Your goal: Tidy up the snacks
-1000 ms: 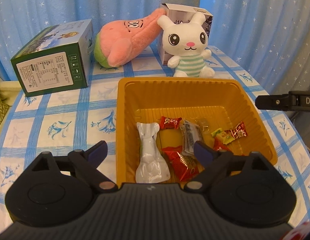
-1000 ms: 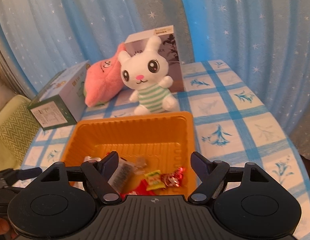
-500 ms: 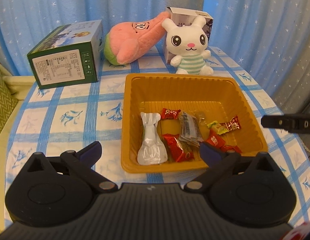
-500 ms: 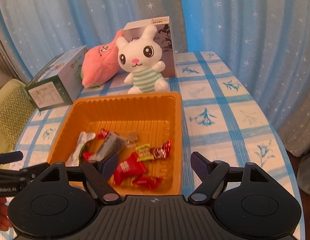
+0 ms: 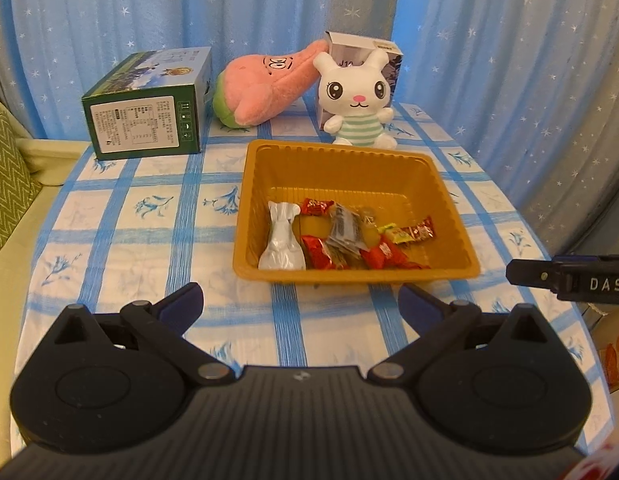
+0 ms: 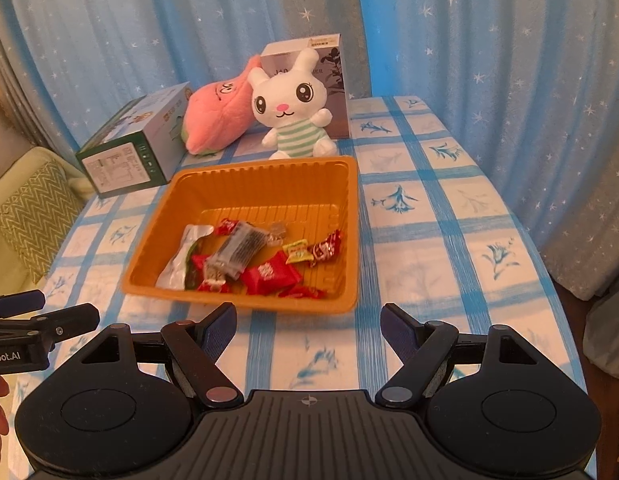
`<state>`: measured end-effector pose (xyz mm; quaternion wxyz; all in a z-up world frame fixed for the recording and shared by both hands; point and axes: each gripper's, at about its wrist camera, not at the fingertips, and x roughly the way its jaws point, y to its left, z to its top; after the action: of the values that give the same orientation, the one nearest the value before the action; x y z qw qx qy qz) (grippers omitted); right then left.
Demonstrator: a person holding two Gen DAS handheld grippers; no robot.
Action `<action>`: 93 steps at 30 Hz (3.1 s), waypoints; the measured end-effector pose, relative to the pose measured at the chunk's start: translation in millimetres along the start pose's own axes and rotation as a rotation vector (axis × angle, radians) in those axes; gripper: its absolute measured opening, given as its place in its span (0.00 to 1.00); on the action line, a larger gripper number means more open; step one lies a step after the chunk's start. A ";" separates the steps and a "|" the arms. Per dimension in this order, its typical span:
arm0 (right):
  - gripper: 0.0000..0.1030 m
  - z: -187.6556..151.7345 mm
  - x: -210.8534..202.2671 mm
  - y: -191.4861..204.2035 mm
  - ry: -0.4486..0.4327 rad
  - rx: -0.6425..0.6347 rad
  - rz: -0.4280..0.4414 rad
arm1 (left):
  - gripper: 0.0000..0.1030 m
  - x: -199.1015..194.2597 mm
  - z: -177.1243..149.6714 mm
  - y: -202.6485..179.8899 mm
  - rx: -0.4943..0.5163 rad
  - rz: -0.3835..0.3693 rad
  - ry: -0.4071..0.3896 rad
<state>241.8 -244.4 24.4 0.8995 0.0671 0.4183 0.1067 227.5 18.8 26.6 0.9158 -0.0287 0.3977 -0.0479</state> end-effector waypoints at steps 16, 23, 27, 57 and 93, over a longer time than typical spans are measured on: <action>0.76 -58.4 -95.9 18.2 -0.071 0.043 0.035 | 0.99 -97.5 -52.2 -18.4 -0.035 0.043 -0.068; 0.76 -85.3 -126.1 26.5 -0.081 0.043 0.059 | 1.00 -125.4 -76.5 -28.5 -0.056 0.070 -0.063; 0.76 -97.5 -140.4 28.1 -0.089 0.052 0.064 | 1.00 -141.2 -85.8 -33.9 -0.058 0.070 -0.071; 0.76 -127.7 -183.2 52.4 -0.146 -0.044 0.055 | 1.00 -182.2 -118.3 -43.7 -0.057 0.095 -0.099; 0.76 -127.9 -178.7 48.1 -0.140 -0.052 0.050 | 1.00 -179.4 -113.7 -45.3 -0.055 0.093 -0.102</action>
<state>25.1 -238.2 84.4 0.9250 0.0615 0.3497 0.1350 19.5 -8.1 83.3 0.9350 -0.0380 0.3524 0.0071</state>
